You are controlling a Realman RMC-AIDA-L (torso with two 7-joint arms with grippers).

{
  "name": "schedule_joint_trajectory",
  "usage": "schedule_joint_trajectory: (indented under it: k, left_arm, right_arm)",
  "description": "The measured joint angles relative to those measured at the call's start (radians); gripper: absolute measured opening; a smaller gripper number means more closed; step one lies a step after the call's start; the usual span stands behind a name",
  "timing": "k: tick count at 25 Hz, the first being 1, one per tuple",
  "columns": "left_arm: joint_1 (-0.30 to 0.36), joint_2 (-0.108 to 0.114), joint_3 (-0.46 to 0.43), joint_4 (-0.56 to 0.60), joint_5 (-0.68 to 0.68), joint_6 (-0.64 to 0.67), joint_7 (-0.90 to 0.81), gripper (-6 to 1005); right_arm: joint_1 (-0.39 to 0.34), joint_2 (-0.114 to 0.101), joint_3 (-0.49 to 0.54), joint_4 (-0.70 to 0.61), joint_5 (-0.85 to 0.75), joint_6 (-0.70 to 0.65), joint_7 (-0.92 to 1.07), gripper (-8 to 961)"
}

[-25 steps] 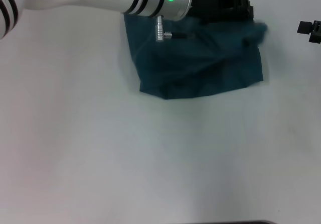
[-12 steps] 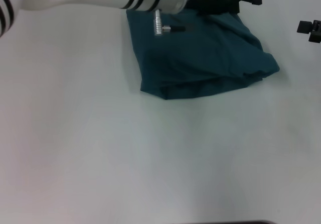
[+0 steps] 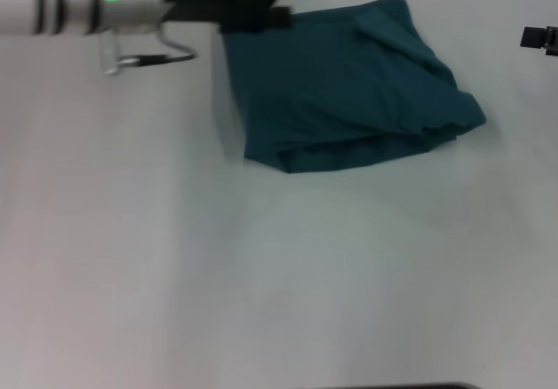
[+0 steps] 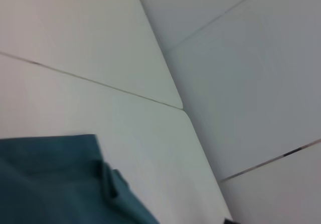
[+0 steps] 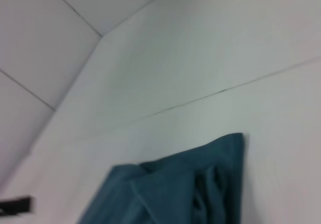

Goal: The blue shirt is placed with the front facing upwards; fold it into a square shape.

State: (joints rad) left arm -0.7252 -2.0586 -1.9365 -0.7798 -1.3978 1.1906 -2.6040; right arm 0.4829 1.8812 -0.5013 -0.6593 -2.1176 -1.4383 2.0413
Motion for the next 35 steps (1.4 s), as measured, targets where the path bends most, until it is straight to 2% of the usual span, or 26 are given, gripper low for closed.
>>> schedule_joint_trajectory:
  k: [2, 3, 4, 7, 10, 13, 16, 18, 22, 28, 29, 31, 33, 35]
  left_arm:
    - [0.060, 0.012, -0.063, -0.036, 0.000, 0.061, 0.003, 879]
    - [0.086, 0.011, -0.093, -0.059, 0.000, 0.088, 0.011, 911]
    - [0.145, 0.006, -0.153, -0.119, 0.000, 0.147, 0.027, 916]
    - [0.184, 0.006, -0.180, -0.170, 0.001, 0.202, 0.028, 931]
    - [0.199, 0.027, -0.191, -0.185, 0.017, 0.278, 0.007, 946]
    - [0.197, 0.053, -0.204, -0.180, 0.069, 0.368, -0.031, 950]
    - [0.195, 0.059, -0.236, -0.182, 0.088, 0.435, -0.039, 949]
    - [0.199, 0.059, -0.265, -0.191, 0.090, 0.473, -0.035, 949]
    - [0.203, 0.066, -0.306, -0.196, 0.105, 0.515, -0.031, 948]
    - [0.214, 0.080, -0.369, -0.194, 0.133, 0.540, -0.018, 946]
    - [0.214, 0.083, -0.373, -0.192, 0.135, 0.545, -0.014, 945]
    - [0.201, 0.085, -0.358, -0.179, 0.173, 0.553, -0.013, 945]
    - [0.180, 0.082, -0.341, -0.159, 0.213, 0.553, -0.018, 944]
    - [0.142, 0.068, -0.319, -0.115, 0.274, 0.529, -0.031, 943]
  right_arm:
    - [0.016, 0.001, -0.053, -0.029, -0.017, 0.041, -0.044, 784]
    - [0.029, 0.002, -0.074, -0.039, -0.037, 0.059, -0.044, 784]
    - [0.049, 0.003, -0.091, -0.048, -0.065, 0.071, -0.031, 784]
    - [0.124, -0.005, -0.108, -0.051, -0.180, 0.076, 0.100, 783]
    - [0.196, -0.017, -0.110, -0.055, -0.287, 0.042, 0.231, 783]
    - [0.265, -0.045, -0.126, -0.055, -0.353, 0.002, 0.337, 783]
    - [0.327, -0.076, -0.165, -0.046, -0.409, -0.029, 0.439, 782]
    - [0.356, -0.083, -0.186, -0.045, -0.452, -0.048, 0.490, 782]
    - [0.393, -0.075, -0.198, -0.035, -0.515, -0.074, 0.548, 781]
    - [0.407, -0.052, -0.206, 0.036, -0.514, -0.082, 0.564, 780]
    - [0.407, -0.041, -0.205, 0.040, -0.513, -0.078, 0.565, 780]
    - [0.407, -0.037, -0.204, 0.038, -0.513, -0.078, 0.565, 780]
    - [0.406, -0.033, -0.204, 0.032, -0.513, -0.082, 0.566, 780]
    - [0.406, -0.032, -0.205, 0.029, -0.513, -0.084, 0.566, 779]
